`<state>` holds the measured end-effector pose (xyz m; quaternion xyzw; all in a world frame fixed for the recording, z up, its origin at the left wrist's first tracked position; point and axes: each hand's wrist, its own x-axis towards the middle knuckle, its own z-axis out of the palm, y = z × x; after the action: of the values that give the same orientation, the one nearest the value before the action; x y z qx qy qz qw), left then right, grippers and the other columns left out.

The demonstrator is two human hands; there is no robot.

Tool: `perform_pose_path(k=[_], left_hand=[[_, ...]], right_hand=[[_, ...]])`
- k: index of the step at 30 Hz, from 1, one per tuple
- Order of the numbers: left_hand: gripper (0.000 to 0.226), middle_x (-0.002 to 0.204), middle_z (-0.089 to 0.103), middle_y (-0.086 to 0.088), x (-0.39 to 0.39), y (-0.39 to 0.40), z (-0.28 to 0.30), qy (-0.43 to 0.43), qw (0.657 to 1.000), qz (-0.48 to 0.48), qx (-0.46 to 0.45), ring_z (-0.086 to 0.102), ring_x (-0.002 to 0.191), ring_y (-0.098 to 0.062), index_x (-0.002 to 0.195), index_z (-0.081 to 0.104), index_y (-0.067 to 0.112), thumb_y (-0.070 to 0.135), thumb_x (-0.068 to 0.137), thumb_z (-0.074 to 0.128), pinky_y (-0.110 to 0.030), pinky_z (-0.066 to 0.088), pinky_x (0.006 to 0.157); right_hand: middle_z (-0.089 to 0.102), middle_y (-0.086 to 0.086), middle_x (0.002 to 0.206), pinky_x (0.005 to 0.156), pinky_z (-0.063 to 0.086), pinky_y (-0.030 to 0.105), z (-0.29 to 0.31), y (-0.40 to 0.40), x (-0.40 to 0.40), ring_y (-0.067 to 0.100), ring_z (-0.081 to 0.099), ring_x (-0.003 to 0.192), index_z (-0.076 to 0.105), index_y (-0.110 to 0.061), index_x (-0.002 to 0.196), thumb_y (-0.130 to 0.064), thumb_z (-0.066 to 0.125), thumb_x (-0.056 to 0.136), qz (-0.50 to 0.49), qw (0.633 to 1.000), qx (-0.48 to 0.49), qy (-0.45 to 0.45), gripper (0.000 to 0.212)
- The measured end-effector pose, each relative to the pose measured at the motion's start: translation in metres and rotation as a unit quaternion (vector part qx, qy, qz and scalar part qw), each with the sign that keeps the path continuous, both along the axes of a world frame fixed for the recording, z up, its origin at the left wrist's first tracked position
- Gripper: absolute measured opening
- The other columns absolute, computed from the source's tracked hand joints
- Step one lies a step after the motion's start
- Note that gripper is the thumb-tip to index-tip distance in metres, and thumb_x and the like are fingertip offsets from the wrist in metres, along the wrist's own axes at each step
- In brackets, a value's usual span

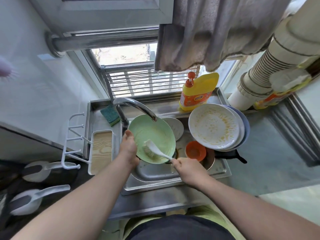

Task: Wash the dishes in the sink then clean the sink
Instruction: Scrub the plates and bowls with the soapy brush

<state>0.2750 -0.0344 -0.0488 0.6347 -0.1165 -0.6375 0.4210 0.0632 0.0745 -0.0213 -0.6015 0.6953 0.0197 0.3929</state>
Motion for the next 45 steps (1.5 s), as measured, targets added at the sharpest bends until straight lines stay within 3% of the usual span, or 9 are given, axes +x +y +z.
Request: perform_pose_path(k=[8, 15, 19, 26, 30, 34, 38, 41, 45], left_hand=[[0.040, 0.118, 0.070, -0.008, -0.013, 0.002, 0.005, 0.014, 1.000, -0.007, 0.014, 0.071, 0.099, -0.033, 0.138, 0.049, 0.029, 0.053, 0.109, 0.036, -0.049, 0.059, 0.076], [0.048, 0.132, 0.071, -0.010, 0.008, -0.001, -0.014, 0.023, 1.000, -0.019, 0.006, 0.074, 0.109, -0.039, 0.143, 0.051, 0.032, 0.060, 0.106, 0.038, -0.069, 0.058, 0.083], [0.036, 0.114, 0.076, -0.007, -0.013, 0.005, -0.001, 0.012, 0.997, -0.078, 0.006, 0.077, 0.094, -0.031, 0.125, 0.059, 0.030, 0.055, 0.108, 0.039, -0.054, 0.064, 0.074], [0.034, 0.123, 0.072, -0.009, 0.010, -0.015, -0.009, 0.000, 0.999, -0.032, -0.008, 0.072, 0.107, -0.036, 0.127, 0.055, 0.029, 0.052, 0.109, 0.038, -0.065, 0.055, 0.095], [0.040, 0.119, 0.076, -0.011, 0.007, -0.011, -0.002, 0.000, 0.996, -0.087, -0.009, 0.076, 0.101, -0.036, 0.125, 0.060, 0.027, 0.055, 0.107, 0.039, -0.062, 0.060, 0.085], [0.047, 0.114, 0.075, -0.012, -0.008, -0.010, 0.006, -0.012, 0.995, -0.096, 0.006, 0.076, 0.095, -0.032, 0.131, 0.057, 0.026, 0.061, 0.102, 0.043, -0.049, 0.063, 0.076], [0.091, 0.131, 0.071, -0.015, 0.008, -0.023, -0.018, 0.019, 0.997, -0.060, 0.047, 0.073, 0.110, -0.042, 0.141, 0.055, 0.031, 0.093, 0.074, 0.048, -0.068, 0.057, 0.087], [0.083, 0.133, 0.070, -0.014, 0.021, -0.028, -0.055, 0.016, 0.997, -0.041, 0.068, 0.072, 0.112, -0.043, 0.143, 0.053, 0.034, 0.089, 0.082, 0.039, -0.068, 0.058, 0.084], [0.073, 0.121, 0.076, -0.013, -0.010, -0.008, -0.009, 0.047, 0.996, -0.032, 0.064, 0.075, 0.104, -0.036, 0.132, 0.061, 0.030, 0.083, 0.093, 0.031, -0.054, 0.062, 0.082]], right_hand=[[0.064, 0.009, 0.086, 0.076, 0.049, 0.046, 0.007, -0.027, 0.025, 0.034, 0.059, 0.086, 0.053, -0.018, 0.079, -0.059, 0.023, 0.107, 0.025, 0.998, -0.049, -0.019, 0.058], [0.057, -0.001, 0.076, 0.066, 0.040, 0.040, -0.006, -0.011, -0.046, 0.026, 0.056, 0.080, 0.055, -0.020, 0.079, -0.059, 0.023, 0.106, -0.036, 0.997, -0.006, 0.060, 0.057], [0.062, 0.003, 0.082, 0.072, 0.041, 0.040, 0.000, -0.047, -0.018, 0.031, 0.057, 0.084, 0.052, -0.021, 0.073, -0.060, 0.024, 0.106, -0.060, 0.997, -0.049, 0.032, 0.058], [0.059, 0.000, 0.079, 0.068, 0.037, 0.041, -0.011, 0.014, -0.020, 0.027, 0.056, 0.082, 0.047, -0.023, 0.073, -0.056, 0.026, 0.107, -0.018, 1.000, -0.001, 0.006, 0.052], [0.058, -0.002, 0.075, 0.067, 0.037, 0.040, -0.007, -0.033, -0.037, 0.029, 0.058, 0.082, 0.052, -0.022, 0.075, -0.059, 0.020, 0.106, -0.084, 0.995, -0.022, 0.045, 0.058], [0.068, 0.011, 0.091, 0.074, 0.042, 0.040, 0.001, -0.053, 0.018, 0.035, 0.060, 0.088, 0.050, -0.021, 0.072, -0.059, 0.025, 0.107, -0.075, 0.996, -0.041, -0.039, 0.057], [0.062, 0.005, 0.083, 0.074, 0.043, 0.043, -0.008, -0.007, 0.040, 0.033, 0.058, 0.085, 0.048, -0.019, 0.075, -0.061, 0.025, 0.105, -0.021, 0.996, -0.009, -0.085, 0.056], [0.056, 0.000, 0.078, 0.073, 0.040, 0.043, -0.015, 0.016, 0.005, 0.027, 0.055, 0.083, 0.047, -0.022, 0.075, -0.064, 0.021, 0.102, 0.010, 0.998, 0.011, -0.061, 0.056], [0.055, 0.003, 0.077, 0.072, 0.038, 0.044, -0.006, -0.003, 0.013, 0.029, 0.053, 0.081, 0.043, -0.020, 0.071, -0.056, 0.029, 0.108, -0.003, 0.997, 0.007, -0.081, 0.053]])
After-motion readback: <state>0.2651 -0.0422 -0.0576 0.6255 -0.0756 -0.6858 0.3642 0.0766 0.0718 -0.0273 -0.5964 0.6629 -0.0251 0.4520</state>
